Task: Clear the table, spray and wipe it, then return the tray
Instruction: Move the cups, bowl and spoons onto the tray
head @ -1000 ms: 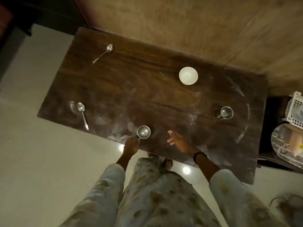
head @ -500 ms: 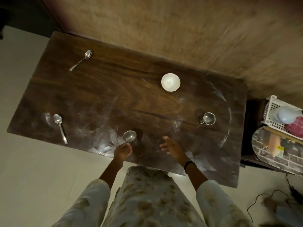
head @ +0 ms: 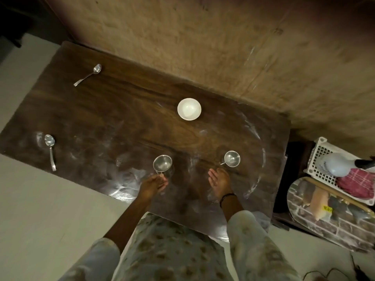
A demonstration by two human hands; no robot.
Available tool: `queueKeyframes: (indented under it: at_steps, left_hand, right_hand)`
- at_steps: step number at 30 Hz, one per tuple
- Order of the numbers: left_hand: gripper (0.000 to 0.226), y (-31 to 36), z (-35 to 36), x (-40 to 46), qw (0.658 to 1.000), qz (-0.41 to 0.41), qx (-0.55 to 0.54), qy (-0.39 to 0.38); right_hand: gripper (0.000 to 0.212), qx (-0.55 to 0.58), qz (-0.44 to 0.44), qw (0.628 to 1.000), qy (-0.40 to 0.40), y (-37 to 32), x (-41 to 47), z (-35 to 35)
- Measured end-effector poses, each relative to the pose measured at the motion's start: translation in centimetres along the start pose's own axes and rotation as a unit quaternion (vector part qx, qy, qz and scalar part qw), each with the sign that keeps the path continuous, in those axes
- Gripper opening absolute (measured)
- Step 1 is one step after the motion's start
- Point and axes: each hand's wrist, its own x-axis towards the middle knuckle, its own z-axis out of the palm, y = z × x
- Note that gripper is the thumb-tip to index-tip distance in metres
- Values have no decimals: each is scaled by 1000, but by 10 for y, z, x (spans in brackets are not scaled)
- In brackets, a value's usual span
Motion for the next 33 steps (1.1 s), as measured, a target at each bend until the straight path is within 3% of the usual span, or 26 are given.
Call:
queueKeyframes:
  at_steps: [3,8,13,17,19,23,27,30,33]
  left_hand:
    - [13,-19,26,-3,1000,-13,-14,0]
    - [13,-47,53,-1,1000,-10,-3,24]
    - [18,-63,69,1,999,8,22,33]
    - [11,-65,82,-6,996,32,83,18]
    - [14,-64,95,-11,990,45,132,-1]
    - [17,-69,140,-23,965,74,242,-69]
    - [15,-89,205,-31,919,114,349,-147]
    - [35,-115,262,-33,900,101,374,-201]
    - [21,-139,321,-49,879,95,389,-258]
  right_hand:
    - [39,23,6,1000,-16,-8,9,-4]
    - [20,9,22,999,-40,-15,28,-8]
    - [29,-6,41,998,-36,-24,47,-14]
    - [18,6,-12,1000,-17,-35,42,-35]
    - [24,11,-62,998,-7,-38,33,-59]
    - [16,-47,-165,985,14,-32,18,-137]
    - [19,-166,-270,944,93,-38,-1,-223]
    - [18,-144,-305,931,142,-58,-15,-270]
    - [19,-110,-307,928,180,-76,-6,-312]
